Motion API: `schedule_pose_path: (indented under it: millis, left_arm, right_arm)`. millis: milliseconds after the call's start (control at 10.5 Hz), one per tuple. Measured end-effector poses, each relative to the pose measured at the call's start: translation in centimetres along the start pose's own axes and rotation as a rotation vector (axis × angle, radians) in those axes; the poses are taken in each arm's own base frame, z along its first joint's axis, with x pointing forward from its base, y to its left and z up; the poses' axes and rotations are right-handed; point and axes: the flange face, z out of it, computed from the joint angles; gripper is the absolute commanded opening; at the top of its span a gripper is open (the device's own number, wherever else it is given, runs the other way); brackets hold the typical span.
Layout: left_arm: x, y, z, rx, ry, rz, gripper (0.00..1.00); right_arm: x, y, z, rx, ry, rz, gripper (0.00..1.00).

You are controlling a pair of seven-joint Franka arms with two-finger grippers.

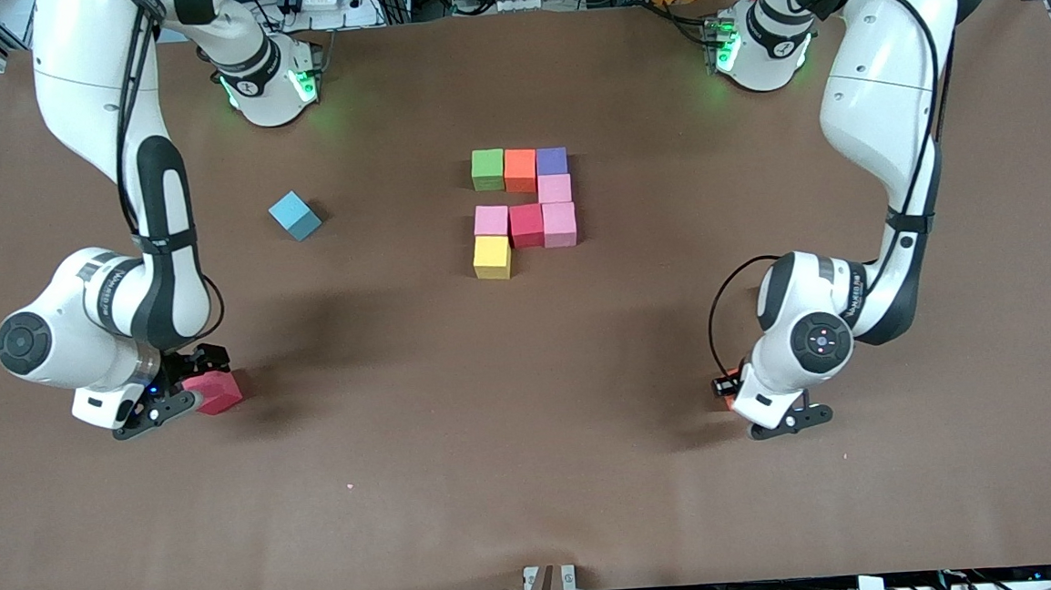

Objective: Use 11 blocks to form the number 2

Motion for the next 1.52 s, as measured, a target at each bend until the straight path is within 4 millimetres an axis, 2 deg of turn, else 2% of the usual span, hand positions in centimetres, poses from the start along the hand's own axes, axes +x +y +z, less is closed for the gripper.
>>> schedule_pose_path:
  millis: [95,190,381,476,761,952,1047,1142,1237,1523]
  left_arm:
    - [-1.3,2.8,-0.4,-0.006,0.007,0.035,0.04]
    - [-3.1,6.7,-1.0,-0.013,0.017,0.062,0.04]
    - [-7.7,14.6,-2.2,-0.029,0.044,0.102,0.03]
    - [-9.9,17.9,-2.8,-0.040,0.056,0.134,0.02]
    - [-16.4,25.1,-3.9,-0.065,0.065,0.172,0.00]
    - [-19.4,27.7,-4.1,-0.064,0.074,0.210,0.00]
    - [-20.2,28.4,-4.0,-0.064,0.075,0.224,0.00]
    - [-20.8,29.1,-3.6,-0.063,0.076,0.236,0.00]
    - [-21.3,29.8,-3.2,-0.061,0.079,0.247,0.00]
    - [-22.4,30.8,-2.4,-0.058,0.080,0.267,0.00]
  right_arm:
    - [0.2,0.0,0.2,-0.017,0.011,-0.025,1.00]
    - [0.3,0.5,0.5,-0.039,0.019,-0.047,1.00]
    - [0.1,1.4,1.7,-0.076,0.025,-0.064,1.00]
    - [0.2,1.3,2.3,-0.080,0.024,-0.069,1.00]
    - [0.2,1.2,4.2,-0.056,0.021,-0.069,1.00]
    - [0.1,1.4,4.4,-0.051,0.021,-0.064,0.99]
    - [0.1,1.3,4.4,-0.050,0.021,-0.064,0.67]
    - [0.1,1.3,4.5,-0.049,0.021,-0.063,0.40]
    - [-0.1,1.5,4.7,-0.045,0.020,-0.060,0.26]
    - [-0.3,1.9,5.1,-0.017,0.026,-0.048,0.24]
